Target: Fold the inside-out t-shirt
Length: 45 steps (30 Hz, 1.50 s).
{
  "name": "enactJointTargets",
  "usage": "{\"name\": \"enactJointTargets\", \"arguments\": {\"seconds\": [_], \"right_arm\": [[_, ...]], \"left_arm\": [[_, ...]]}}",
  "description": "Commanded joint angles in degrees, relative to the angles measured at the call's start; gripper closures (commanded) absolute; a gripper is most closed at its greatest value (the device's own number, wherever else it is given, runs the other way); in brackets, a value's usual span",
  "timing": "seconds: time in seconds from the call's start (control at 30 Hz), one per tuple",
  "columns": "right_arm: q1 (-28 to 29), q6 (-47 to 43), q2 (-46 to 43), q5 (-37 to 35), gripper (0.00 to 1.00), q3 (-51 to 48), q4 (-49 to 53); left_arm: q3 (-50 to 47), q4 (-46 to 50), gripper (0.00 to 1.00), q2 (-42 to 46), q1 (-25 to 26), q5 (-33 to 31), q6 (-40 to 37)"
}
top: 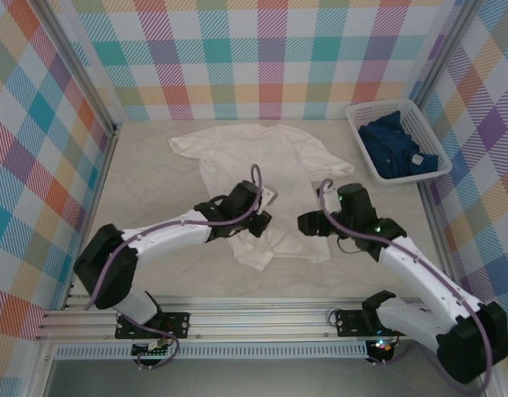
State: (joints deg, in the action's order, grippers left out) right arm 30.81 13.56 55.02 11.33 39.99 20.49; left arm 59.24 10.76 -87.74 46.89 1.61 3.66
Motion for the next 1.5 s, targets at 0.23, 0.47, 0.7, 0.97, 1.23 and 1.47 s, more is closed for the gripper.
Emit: {"name": "enactJointTargets", "arguments": {"seconds": [0.23,0.47,0.7,0.97,1.23,1.47], "right_arm": [[20.7,-15.2,13.1,-12.1,0.67,-10.2,-35.3],[21.5,-21.4,28.2,-19.8,0.78,-10.4,-52.7],[19.3,-21.9,39.5,-29.0,0.84,-8.8,-64.7],[18.1,-17.8,41.6,-37.3,0.85,-5.0,-59.2],[20.8,-27.3,46.2,-43.4,0.84,-3.0,-60.2],[17.8,-22.4,47.5,-39.0,0.82,0.7,-57.1]], "left_arm": [[6.0,4.6,1.0,5.5,-4.6,6.2,5.8],[8.0,9.2,1.0,6.2,-5.3,7.0,4.6],[9.6,13.0,1.0,7.3,-6.2,8.3,3.0],[9.9,13.1,1.0,10.5,-7.8,11.8,2.7],[15.8,13.5,1.0,8.9,-7.8,16.2,4.9],[15.7,14.9,1.0,11.2,-7.9,15.6,3.6]]}}
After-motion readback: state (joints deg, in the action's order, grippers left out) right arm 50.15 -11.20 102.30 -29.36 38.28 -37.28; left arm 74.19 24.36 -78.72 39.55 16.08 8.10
